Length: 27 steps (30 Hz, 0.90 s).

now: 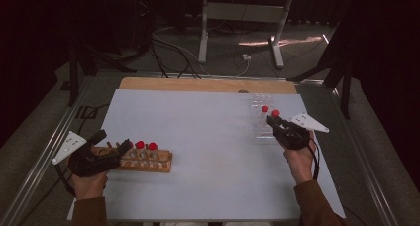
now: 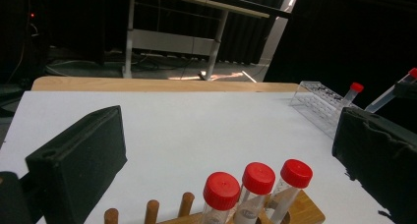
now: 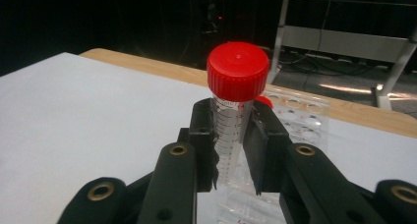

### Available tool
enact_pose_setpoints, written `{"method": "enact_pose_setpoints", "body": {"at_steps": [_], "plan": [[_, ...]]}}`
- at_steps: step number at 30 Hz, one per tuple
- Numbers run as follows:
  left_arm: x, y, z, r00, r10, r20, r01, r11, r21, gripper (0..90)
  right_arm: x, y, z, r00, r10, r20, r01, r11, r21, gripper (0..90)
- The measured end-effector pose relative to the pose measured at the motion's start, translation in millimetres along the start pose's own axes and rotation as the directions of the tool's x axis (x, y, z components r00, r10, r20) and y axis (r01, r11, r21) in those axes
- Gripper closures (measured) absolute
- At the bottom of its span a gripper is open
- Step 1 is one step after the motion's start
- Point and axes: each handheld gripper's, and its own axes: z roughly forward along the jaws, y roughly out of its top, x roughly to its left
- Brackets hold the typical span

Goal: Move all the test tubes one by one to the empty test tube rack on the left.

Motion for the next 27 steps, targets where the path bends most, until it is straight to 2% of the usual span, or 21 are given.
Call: {"method": "enact_pose_setpoints", "body": {"at_steps": [4,12,20,27], "plan": [[-3.2,2.1,1.0,1.0000,0.000,0.008,0.000,1.0000,0.000,0.5,2.8,-4.4,-4.2,0.9999,-0.010,-0.010,0.010,1.000,0.000,74.5],[-24.4,14.0,7.2,0.9986,0.037,0.037,-0.038,0.9992,0.010,0.6,6.8,-16.8,-13.2,0.9992,-0.016,-0.036,0.016,1.000,0.004,74.5],[-57.2,28.7,16.9,0.9942,0.076,0.076,-0.079,0.9965,0.027,0.6,13.4,-27.6,-18.9,0.9971,-0.024,-0.072,0.025,1.000,0.011,74.5],[-88.3,34.2,38.3,0.9878,0.103,0.117,-0.108,0.9931,0.044,0.6,19.9,-28.2,-26.0,0.9946,-0.027,-0.100,0.027,1.000,0.005,74.5]]}}
